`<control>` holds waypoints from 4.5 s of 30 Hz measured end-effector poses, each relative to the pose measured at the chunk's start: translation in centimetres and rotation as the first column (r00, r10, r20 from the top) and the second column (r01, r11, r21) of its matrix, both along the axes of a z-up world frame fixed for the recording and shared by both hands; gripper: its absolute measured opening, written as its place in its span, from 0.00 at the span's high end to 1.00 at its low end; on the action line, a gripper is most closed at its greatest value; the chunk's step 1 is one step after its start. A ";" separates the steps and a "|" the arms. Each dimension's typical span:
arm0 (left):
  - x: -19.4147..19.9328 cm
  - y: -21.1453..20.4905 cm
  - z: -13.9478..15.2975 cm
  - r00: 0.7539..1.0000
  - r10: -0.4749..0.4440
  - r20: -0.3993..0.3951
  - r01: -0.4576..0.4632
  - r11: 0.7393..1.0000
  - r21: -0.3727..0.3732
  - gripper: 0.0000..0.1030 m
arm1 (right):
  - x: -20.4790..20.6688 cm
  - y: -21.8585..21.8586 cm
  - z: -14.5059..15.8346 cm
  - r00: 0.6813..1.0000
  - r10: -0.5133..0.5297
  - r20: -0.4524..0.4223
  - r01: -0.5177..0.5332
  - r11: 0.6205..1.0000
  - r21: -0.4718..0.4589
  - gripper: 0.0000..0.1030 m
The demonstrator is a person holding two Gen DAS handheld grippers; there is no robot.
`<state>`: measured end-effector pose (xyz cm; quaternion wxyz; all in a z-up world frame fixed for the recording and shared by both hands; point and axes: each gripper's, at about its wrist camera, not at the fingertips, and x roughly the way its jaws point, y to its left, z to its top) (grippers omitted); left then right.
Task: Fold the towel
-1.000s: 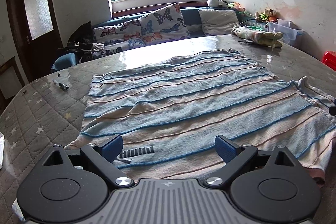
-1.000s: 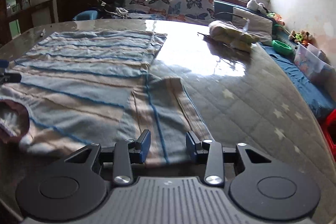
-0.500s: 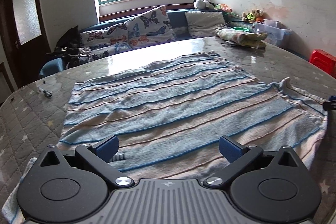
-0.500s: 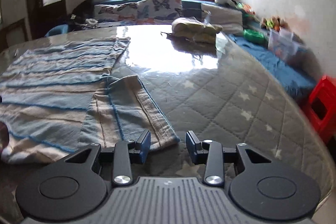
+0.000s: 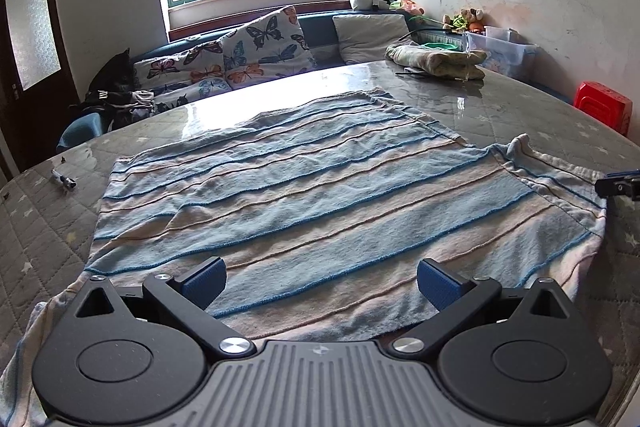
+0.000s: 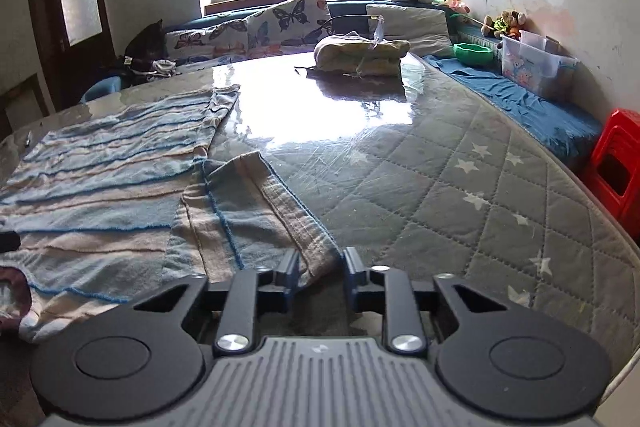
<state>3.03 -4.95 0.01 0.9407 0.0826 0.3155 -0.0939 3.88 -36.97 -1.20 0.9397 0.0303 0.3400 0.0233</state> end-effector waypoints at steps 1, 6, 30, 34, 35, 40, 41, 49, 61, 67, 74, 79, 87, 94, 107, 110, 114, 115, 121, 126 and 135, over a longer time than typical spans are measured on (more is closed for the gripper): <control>0.0 0.1 0.0 1.000 0.004 -0.002 -0.004 1.000 0.000 0.00 | 0.0 -0.1 0.1 1.000 -0.004 0.003 0.004 1.000 0.009 0.88; -0.1 0.8 -0.1 1.000 0.025 -0.001 -0.025 1.000 -0.008 0.00 | -0.4 0.4 1.7 0.998 0.016 0.055 -0.018 0.999 0.035 0.92; -0.3 3.1 -0.5 0.997 0.074 -0.016 -0.075 0.997 -0.037 0.00 | -0.6 10.6 4.1 0.940 0.331 0.086 -0.335 0.941 0.046 0.91; -0.2 3.0 -0.7 0.997 0.075 -0.025 -0.076 0.996 -0.040 0.00 | -0.5 7.3 3.3 0.978 0.198 0.068 -0.199 0.980 0.001 0.80; -0.2 3.0 -0.7 0.997 0.073 -0.027 -0.074 0.997 -0.038 0.00 | -0.4 6.4 3.1 0.985 0.161 0.060 -0.160 0.987 -0.017 0.74; -0.1 2.7 -0.8 0.997 0.072 -0.032 -0.073 0.997 -0.031 0.00 | 0.5 2.1 1.3 1.000 -0.006 0.008 0.006 0.999 -0.051 0.65; -0.1 2.7 -0.9 0.997 0.072 -0.033 -0.073 0.997 -0.029 0.00 | 0.6 1.8 1.1 1.000 -0.016 0.002 0.016 0.999 -0.042 0.65; 0.0 2.3 -1.0 0.997 0.069 -0.036 -0.069 0.997 -0.020 0.00 | 0.7 0.4 -0.1 0.999 -0.048 -0.014 0.048 0.999 0.021 0.77; -0.3 2.6 -0.8 0.997 0.073 -0.032 -0.074 0.997 -0.036 0.00 | -1.1 5.4 5.2 0.978 0.157 0.135 -0.165 0.985 0.048 0.92; -0.6 2.8 -0.7 0.997 0.075 -0.027 -0.076 0.996 -0.046 0.00 | -0.4 10.3 6.2 0.936 0.321 0.146 -0.330 0.943 0.041 0.92; -0.5 3.0 -0.6 0.996 0.082 -0.026 -0.083 0.995 -0.049 0.00 | 0.2 13.8 4.9 0.898 0.430 0.095 -0.437 0.896 0.078 0.82; -0.3 2.7 -0.7 0.997 0.077 -0.032 -0.079 0.996 -0.049 0.00 | 0.9 13.1 4.7 0.899 0.431 0.078 -0.436 0.898 0.067 0.82; 0.0 0.8 -0.6 0.999 0.032 -0.033 -0.033 0.999 -0.038 0.00 | 6.4 10.7 3.0 0.931 0.364 0.003 -0.364 0.931 -0.007 0.82; 0.6 -1.5 0.1 0.999 -0.027 -0.026 0.026 0.999 -0.032 0.00 | 9.8 11.4 0.8 0.917 0.397 -0.044 -0.398 0.917 -0.013 0.82; 1.5 -5.2 -0.9 0.993 -0.110 -0.042 0.110 0.994 0.014 0.00 | 8.6 12.5 0.4 0.899 0.436 -0.033 -0.438 0.898 -0.049 0.82; 1.6 -5.4 -1.5 0.993 -0.113 -0.046 0.114 0.993 0.035 0.00 | 7.3 12.2 1.1 0.894 0.447 -0.019 -0.448 0.893 -0.045 0.82; 1.7 -5.3 -1.7 0.993 -0.112 -0.047 0.114 0.993 0.026 0.00 | 4.5 11.9 1.1 0.878 0.477 -0.037 -0.478 0.876 -0.067 0.82; 1.8 -5.2 -1.8 0.993 -0.112 -0.047 0.114 0.993 0.025 0.00 | 3.8 11.8 1.1 0.874 0.484 -0.044 -0.486 0.871 -0.075 0.82; 1.8 -4.8 -1.8 0.993 -0.105 -0.045 0.106 0.994 0.025 0.00 | 0.3 11.1 0.9 0.876 0.481 -0.046 -0.483 0.869 -0.107 0.82; 1.6 -4.3 -1.9 0.995 -0.085 -0.050 0.087 0.996 0.029 0.00 | -1.8 9.9 0.9 0.891 0.452 -0.052 -0.455 0.886 -0.085 0.82; 0.2 -1.2 -0.8 1.000 -0.009 -0.030 0.009 1.000 -0.007 0.00 | -0.3 10.5 2.3 0.898 0.440 0.012 -0.436 0.895 -0.097 0.79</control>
